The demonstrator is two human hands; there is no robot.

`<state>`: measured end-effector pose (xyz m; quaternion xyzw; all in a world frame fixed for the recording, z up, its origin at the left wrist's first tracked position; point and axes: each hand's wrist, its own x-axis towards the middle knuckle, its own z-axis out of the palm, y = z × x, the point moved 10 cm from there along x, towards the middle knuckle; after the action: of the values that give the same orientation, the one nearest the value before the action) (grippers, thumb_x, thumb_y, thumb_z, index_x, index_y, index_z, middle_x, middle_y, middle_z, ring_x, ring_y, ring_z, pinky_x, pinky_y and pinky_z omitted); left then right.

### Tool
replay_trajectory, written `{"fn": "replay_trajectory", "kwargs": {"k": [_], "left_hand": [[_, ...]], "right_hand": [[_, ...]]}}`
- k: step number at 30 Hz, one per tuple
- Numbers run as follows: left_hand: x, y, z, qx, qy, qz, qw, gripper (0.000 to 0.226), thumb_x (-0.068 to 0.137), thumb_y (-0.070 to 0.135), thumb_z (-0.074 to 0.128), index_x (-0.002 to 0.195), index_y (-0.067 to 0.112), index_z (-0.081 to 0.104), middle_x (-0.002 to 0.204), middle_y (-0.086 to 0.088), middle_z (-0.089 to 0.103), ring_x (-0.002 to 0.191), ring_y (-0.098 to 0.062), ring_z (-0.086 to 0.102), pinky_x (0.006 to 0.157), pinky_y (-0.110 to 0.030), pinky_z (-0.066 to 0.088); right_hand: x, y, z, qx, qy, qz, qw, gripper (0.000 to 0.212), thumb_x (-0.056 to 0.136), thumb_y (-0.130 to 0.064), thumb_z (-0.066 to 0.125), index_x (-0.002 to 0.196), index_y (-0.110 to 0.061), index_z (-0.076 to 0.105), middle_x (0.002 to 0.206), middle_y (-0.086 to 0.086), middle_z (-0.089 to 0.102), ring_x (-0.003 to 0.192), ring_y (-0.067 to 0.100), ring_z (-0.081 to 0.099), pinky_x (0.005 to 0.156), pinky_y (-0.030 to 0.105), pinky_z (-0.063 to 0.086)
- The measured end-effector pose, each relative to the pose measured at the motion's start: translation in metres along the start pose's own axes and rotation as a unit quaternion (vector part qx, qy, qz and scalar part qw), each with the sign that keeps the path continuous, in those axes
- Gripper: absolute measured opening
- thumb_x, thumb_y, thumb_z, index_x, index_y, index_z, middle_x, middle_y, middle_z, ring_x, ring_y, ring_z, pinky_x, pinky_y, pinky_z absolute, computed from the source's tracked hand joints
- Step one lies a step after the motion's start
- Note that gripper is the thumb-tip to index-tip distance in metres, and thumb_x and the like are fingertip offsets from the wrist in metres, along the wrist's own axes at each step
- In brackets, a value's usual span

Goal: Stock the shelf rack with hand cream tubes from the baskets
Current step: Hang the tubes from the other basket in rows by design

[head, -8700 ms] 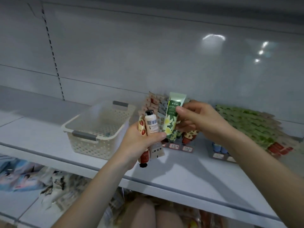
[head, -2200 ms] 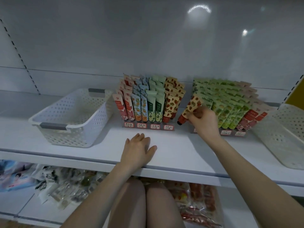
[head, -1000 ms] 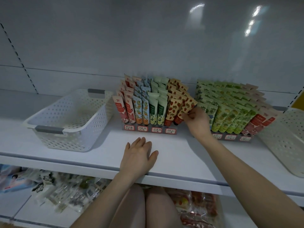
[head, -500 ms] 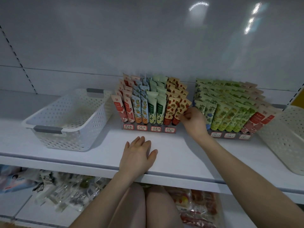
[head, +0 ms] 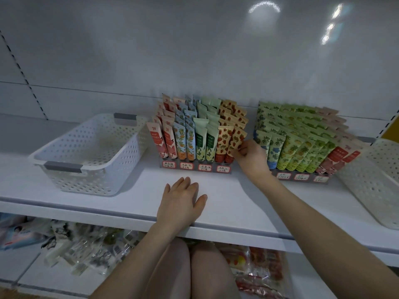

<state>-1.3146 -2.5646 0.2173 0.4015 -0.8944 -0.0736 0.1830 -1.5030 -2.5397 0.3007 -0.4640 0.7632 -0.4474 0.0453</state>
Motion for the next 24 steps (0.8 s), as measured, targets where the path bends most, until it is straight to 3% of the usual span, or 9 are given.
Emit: {"fn": "replay_trajectory", "kwargs": {"k": [3, 8, 12, 15, 17, 21, 24], "left_hand": [[0.000, 0.000, 0.000, 0.003, -0.003, 0.001, 1.000, 0.069, 0.079, 0.055, 0.017, 0.099, 0.008, 0.064, 0.107, -0.009, 0.063, 0.107, -0.027, 0.054, 0.092, -0.045, 0.039], [0.001, 0.002, -0.001, 0.018, -0.008, 0.004, 1.000, 0.074, 0.077, 0.057, 0.009, 0.105, 0.012, 0.061, 0.110, -0.004, 0.060, 0.109, -0.022, 0.051, 0.093, -0.042, 0.037], [0.000, 0.002, 0.002, 0.023, -0.029, 0.003, 0.999, 0.075, 0.079, 0.057, 0.009, 0.113, 0.013, 0.058, 0.121, -0.004, 0.057, 0.119, -0.021, 0.046, 0.100, -0.042, 0.034], [0.000, 0.001, 0.003, 0.023, -0.036, -0.003, 0.999, 0.050, 0.092, 0.049, 0.030, 0.113, 0.013, 0.057, 0.121, -0.003, 0.055, 0.120, -0.022, 0.044, 0.101, -0.042, 0.032], [0.000, 0.001, 0.002, 0.027, -0.036, -0.004, 0.999, 0.046, 0.092, 0.048, 0.031, 0.111, 0.013, 0.056, 0.117, -0.002, 0.055, 0.116, -0.021, 0.045, 0.099, -0.040, 0.033], [-0.001, 0.003, 0.000, 0.016, -0.033, -0.002, 0.999, 0.066, 0.084, 0.055, 0.017, 0.114, 0.012, 0.058, 0.124, -0.006, 0.056, 0.122, -0.023, 0.044, 0.103, -0.044, 0.031], [-0.002, 0.004, -0.003, -0.006, -0.013, 0.001, 1.000, 0.077, 0.077, 0.056, 0.011, 0.109, 0.008, 0.062, 0.118, -0.010, 0.060, 0.117, -0.027, 0.049, 0.100, -0.047, 0.034]], "right_hand": [[-0.002, -0.003, 0.000, -0.014, -0.003, 0.001, 1.000, 0.022, 0.088, -0.009, 0.059, 0.099, 0.010, 0.055, 0.095, 0.025, 0.063, 0.089, 0.033, 0.059, 0.073, 0.035, 0.043], [-0.002, -0.007, 0.002, -0.038, -0.009, 0.001, 0.999, 0.023, 0.089, -0.010, 0.058, 0.099, 0.010, 0.055, 0.094, 0.027, 0.063, 0.089, 0.036, 0.060, 0.074, 0.041, 0.046], [-0.004, -0.007, 0.002, -0.047, -0.012, 0.001, 0.999, 0.020, 0.089, -0.009, 0.057, 0.097, 0.010, 0.055, 0.093, 0.026, 0.063, 0.087, 0.036, 0.060, 0.069, 0.036, 0.044], [-0.005, -0.007, 0.001, -0.036, -0.015, 0.004, 0.999, 0.019, 0.088, -0.007, 0.058, 0.094, 0.011, 0.056, 0.092, 0.028, 0.063, 0.086, 0.036, 0.060, 0.067, 0.035, 0.043], [-0.005, -0.007, -0.001, -0.021, -0.018, 0.012, 1.000, 0.021, 0.087, -0.007, 0.059, 0.096, 0.011, 0.057, 0.094, 0.027, 0.063, 0.089, 0.036, 0.059, 0.069, 0.033, 0.042], [-0.005, -0.005, -0.005, -0.023, -0.030, 0.026, 0.999, 0.037, 0.088, -0.017, 0.061, 0.116, 0.007, 0.055, 0.101, 0.021, 0.065, 0.098, 0.032, 0.059, 0.071, 0.024, 0.037], [-0.005, -0.009, -0.015, -0.021, -0.017, 0.018, 0.999, 0.044, 0.089, -0.020, 0.061, 0.124, 0.005, 0.051, 0.103, 0.021, 0.065, 0.101, 0.030, 0.059, 0.072, 0.021, 0.036]]}}
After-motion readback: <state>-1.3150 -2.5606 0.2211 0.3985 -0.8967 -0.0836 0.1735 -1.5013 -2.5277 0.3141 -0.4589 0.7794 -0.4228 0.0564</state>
